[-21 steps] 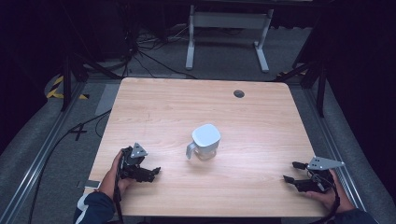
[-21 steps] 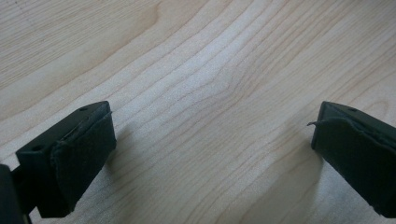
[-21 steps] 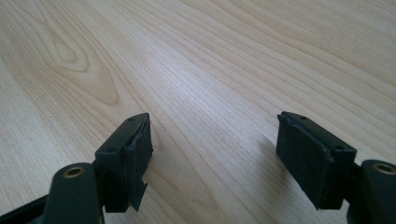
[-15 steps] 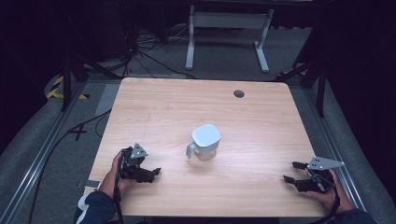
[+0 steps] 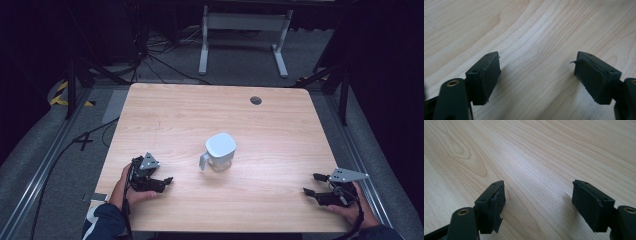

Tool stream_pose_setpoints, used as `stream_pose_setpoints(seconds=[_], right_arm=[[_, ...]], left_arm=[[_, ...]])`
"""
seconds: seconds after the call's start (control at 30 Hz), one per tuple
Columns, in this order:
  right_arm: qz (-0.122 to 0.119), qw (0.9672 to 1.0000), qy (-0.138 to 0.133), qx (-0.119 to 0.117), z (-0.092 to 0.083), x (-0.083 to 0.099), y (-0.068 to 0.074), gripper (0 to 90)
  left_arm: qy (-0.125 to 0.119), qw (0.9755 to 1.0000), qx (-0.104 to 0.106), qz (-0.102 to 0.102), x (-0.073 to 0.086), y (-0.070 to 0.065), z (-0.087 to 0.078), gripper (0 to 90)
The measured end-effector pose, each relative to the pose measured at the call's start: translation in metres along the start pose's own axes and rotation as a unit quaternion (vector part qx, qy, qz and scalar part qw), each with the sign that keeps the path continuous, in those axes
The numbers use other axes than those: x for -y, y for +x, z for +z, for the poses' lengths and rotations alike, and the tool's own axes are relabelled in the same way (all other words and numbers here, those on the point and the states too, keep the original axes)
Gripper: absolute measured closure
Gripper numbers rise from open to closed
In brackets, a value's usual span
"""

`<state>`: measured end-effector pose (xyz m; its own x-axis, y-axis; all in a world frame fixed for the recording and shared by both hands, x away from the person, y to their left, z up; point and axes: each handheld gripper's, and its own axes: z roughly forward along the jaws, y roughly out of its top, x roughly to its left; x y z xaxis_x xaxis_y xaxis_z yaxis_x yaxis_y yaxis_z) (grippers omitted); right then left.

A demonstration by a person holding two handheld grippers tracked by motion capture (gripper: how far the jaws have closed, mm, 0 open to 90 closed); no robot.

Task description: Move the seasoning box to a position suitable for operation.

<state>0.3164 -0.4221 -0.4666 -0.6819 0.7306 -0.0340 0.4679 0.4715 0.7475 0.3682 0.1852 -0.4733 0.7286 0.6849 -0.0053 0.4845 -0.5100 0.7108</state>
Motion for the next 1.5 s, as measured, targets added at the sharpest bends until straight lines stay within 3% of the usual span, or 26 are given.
stream_pose_setpoints(seconds=[0.13, 0.27, 0.37, 0.47, 0.5, 0.53, 0.83, 1.0, 1.17, 1.27, 1.33, 1.4, 1.43, 1.5], right_arm=[[0.002, 1.0, 0.0, 0.002, 0.0, 0.0, 0.0, 26.3], [0.005, 1.0, 0.0, 0.005, 0.0, 0.001, 0.001, 26.3], [0.005, 1.0, 0.0, 0.004, -0.001, 0.001, 0.0, 26.3], [0.005, 1.0, 0.0, 0.003, -0.001, 0.001, 0.0, 26.1], [0.005, 1.0, 0.0, 0.003, -0.001, 0.001, 0.0, 26.1], [0.005, 1.0, 0.0, 0.002, -0.001, 0.001, 0.0, 26.1], [0.004, 1.0, 0.0, 0.002, -0.001, 0.001, 0.0, 26.1], [0.005, 1.0, 0.0, 0.003, -0.001, 0.001, 0.0, 26.0], [0.005, 1.0, 0.0, 0.003, -0.001, 0.001, 0.0, 26.0], [0.004, 1.0, 0.0, 0.002, -0.001, 0.001, 0.0, 26.0], [0.004, 1.0, 0.0, 0.002, -0.001, 0.001, 0.0, 26.0], [0.004, 1.0, 0.0, 0.003, -0.001, 0.001, 0.0, 26.0], [0.004, 1.0, 0.0, 0.003, -0.001, 0.001, 0.0, 26.0], [0.004, 1.0, 0.0, 0.003, -0.001, 0.001, 0.0, 25.9]], left_arm=[[-0.045, 0.999, -0.007, -0.004, -0.013, -0.003, -0.01, 30.5], [-0.071, 0.9972, -0.005, 0.023, -0.033, -0.008, -0.019, 36.3], [-0.106, 0.9938, 0.004, 0.034, -0.048, -0.017, -0.024, 42.6], [-0.139, 0.9887, 0.026, 0.05, -0.066, -0.028, -0.027, 50.1], [-0.139, 0.9887, 0.026, 0.05, -0.066, -0.028, -0.027, 55.6], [-0.152, 0.9858, 0.042, 0.058, -0.076, -0.034, -0.027, 61.1], [-0.158, 0.979, 0.052, 0.118, -0.113, -0.058, -0.022, 80.6], [-0.168, 0.977, 0.077, 0.107, -0.124, -0.06, -0.014, 86.7], [-0.159, 0.9781, 0.075, 0.111, -0.127, -0.061, -0.007, 89.0], [-0.16, 0.9775, 0.082, 0.111, -0.128, -0.062, -0.003, 89.2], [-0.155, 0.9785, 0.082, 0.108, -0.128, -0.064, 0.0, 89.2], [-0.148, 0.979, 0.07, 0.121, -0.129, -0.063, 0.001, 89.3], [-0.143, 0.9806, 0.071, 0.114, -0.128, -0.064, 0.003, 89.3], [-0.143, 0.9815, 0.066, 0.109, -0.127, -0.064, 0.004, 89.5]])
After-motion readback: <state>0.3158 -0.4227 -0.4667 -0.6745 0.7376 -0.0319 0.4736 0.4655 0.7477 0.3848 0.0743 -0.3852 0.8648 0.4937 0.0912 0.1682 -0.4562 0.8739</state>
